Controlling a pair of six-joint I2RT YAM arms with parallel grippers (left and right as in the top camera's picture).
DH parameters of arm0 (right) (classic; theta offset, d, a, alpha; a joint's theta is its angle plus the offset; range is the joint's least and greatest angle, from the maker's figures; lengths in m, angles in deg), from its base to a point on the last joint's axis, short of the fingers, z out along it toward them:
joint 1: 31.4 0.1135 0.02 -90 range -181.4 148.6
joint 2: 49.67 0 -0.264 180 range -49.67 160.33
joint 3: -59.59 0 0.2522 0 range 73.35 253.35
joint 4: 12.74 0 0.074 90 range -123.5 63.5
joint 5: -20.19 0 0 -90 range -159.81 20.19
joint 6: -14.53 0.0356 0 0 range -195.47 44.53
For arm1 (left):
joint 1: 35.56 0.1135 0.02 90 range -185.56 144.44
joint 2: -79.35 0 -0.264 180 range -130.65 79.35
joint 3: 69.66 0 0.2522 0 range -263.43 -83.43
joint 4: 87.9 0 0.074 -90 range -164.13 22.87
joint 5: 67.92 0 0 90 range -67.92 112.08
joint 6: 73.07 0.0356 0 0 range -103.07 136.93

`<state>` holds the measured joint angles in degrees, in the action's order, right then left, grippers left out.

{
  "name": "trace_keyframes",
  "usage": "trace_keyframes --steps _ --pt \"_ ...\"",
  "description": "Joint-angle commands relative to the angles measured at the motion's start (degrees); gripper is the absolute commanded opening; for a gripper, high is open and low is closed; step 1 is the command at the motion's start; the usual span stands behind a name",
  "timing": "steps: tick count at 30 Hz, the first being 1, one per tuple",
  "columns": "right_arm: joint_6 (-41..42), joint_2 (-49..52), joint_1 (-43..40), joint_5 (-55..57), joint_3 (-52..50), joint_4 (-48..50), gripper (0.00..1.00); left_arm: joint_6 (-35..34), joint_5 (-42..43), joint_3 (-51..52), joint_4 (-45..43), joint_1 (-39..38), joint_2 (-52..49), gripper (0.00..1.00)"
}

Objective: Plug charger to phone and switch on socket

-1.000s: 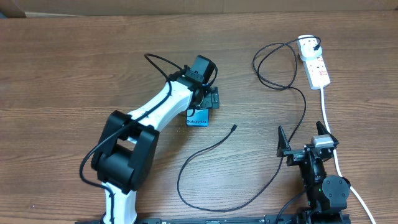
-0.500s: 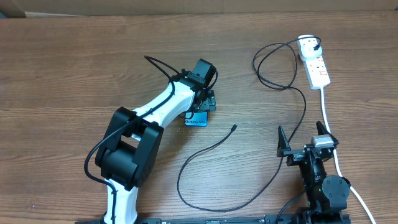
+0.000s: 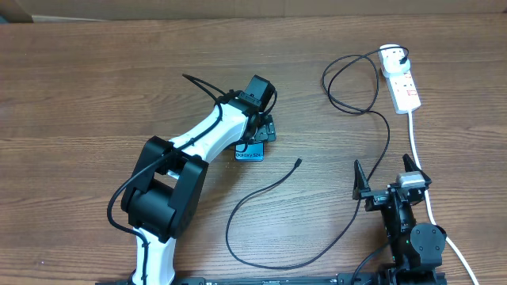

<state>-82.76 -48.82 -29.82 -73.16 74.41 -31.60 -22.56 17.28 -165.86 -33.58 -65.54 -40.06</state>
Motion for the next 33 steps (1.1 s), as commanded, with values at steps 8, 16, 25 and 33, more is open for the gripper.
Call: trace_keyframes --steps 8,16,25,33 --pt "-0.1 -0.7 0.3 0.7 -0.6 0.4 1.00 -4.4 2.2 0.0 1.8 -0.5 -1.2 0.95" --pt "-0.1 -0.7 0.3 0.7 -0.6 0.4 1.00 -4.2 0.2 0.0 2.7 -1.3 -1.2 0.93" --pt "-0.1 -0.7 0.3 0.7 -0.6 0.4 1.00 -4.3 -4.4 0.0 2.6 -4.7 -1.2 0.96" --pt "-0.1 -0.7 0.3 0.7 -0.6 0.4 1.00 -4.5 -4.5 0.0 2.7 -4.4 -1.2 0.95"
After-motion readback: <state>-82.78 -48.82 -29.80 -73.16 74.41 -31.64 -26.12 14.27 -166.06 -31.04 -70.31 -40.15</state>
